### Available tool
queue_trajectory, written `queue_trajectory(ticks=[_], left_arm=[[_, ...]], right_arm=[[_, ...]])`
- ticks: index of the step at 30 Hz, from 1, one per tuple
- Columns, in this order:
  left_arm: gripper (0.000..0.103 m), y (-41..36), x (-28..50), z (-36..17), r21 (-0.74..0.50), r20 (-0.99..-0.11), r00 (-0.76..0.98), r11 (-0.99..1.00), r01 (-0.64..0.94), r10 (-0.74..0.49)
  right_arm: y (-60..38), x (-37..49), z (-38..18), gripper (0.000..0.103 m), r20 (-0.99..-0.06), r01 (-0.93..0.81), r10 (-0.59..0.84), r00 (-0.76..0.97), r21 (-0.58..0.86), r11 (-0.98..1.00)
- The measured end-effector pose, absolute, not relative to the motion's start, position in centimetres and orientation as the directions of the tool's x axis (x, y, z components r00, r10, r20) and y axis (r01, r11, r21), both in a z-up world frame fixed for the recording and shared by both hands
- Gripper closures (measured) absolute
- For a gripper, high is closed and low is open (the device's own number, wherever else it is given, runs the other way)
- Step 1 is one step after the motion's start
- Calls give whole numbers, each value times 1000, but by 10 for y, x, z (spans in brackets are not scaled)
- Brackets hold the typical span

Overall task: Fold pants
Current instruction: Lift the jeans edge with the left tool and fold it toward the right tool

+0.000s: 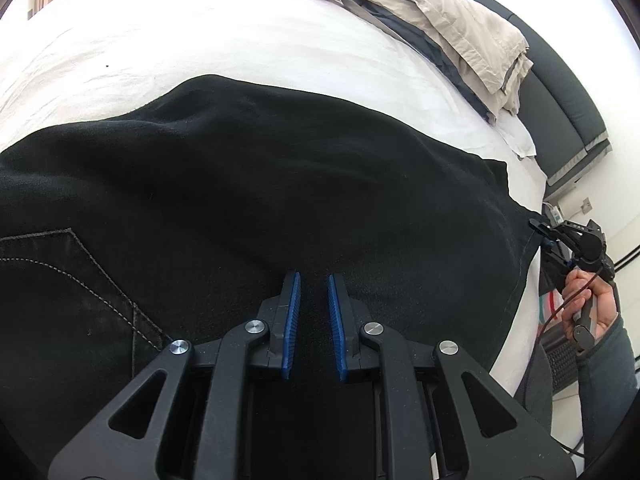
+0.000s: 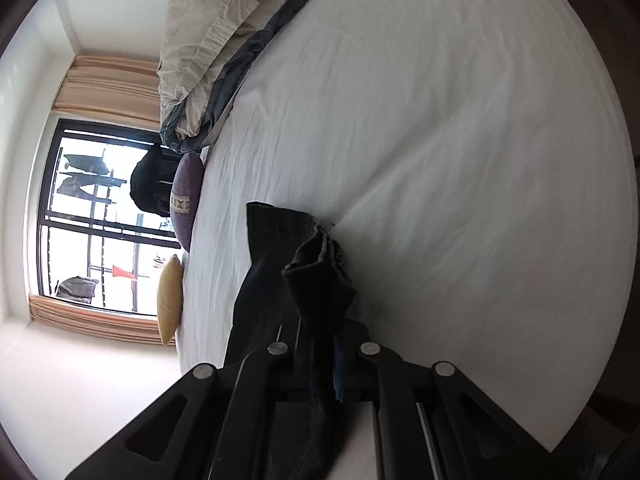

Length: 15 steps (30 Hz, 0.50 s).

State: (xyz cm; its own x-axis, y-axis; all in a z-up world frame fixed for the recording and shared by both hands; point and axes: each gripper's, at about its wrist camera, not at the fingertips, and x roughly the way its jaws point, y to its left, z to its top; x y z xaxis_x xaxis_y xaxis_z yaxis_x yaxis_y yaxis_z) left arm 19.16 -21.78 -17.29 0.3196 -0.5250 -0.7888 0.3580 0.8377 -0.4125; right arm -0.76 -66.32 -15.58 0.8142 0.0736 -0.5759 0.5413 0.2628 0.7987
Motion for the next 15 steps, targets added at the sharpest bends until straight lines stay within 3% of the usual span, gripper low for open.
queue_trajectory(ticks=[4,8,11,15], left_arm=[[88,-211,194,-176,-463,-768,313,822,333,-559],[88,-201,193,-176,-523,-734,319,799,297,-599],[88,-188,188,-175,-561,-713,329,785,262,-619],[88,-162,176,-163,-623,-670,360,755,205,-650]], right_arm=[[-610,34,-90,95,-604,474,69,794,685,554],[-458,79,-25,95,-666,85,200,719,371,925],[-354,83,-31,96,-738,-153,243,629,189,970],[-298,81,-66,96,-795,-223,250,552,148,964]])
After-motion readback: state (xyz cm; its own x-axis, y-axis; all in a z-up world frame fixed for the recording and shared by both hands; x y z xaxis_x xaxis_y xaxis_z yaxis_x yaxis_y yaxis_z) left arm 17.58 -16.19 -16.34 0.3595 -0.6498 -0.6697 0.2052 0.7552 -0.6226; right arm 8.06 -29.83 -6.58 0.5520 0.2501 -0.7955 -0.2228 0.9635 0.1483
